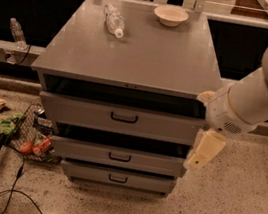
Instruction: Open middle drawer
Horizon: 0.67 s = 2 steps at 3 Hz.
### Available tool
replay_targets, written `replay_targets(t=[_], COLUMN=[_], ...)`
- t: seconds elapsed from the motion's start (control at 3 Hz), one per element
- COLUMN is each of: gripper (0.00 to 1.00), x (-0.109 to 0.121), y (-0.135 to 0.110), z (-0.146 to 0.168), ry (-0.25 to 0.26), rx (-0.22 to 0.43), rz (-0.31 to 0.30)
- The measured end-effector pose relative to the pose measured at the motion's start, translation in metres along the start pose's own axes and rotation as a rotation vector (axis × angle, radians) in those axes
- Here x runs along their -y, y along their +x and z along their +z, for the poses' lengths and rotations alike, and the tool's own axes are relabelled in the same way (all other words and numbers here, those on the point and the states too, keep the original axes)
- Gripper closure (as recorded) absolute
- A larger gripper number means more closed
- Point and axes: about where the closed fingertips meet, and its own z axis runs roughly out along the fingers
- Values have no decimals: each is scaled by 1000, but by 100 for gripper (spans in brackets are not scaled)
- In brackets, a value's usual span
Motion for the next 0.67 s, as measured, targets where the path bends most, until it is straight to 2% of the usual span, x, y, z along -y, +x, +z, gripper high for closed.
replay_targets(t=[0.33,0.67], gripper=[0,0], x=[-6,-4], y=[-9,-10], z=[59,65], ry=[-23,-12], rx=[64,74], rz=[-24,-24])
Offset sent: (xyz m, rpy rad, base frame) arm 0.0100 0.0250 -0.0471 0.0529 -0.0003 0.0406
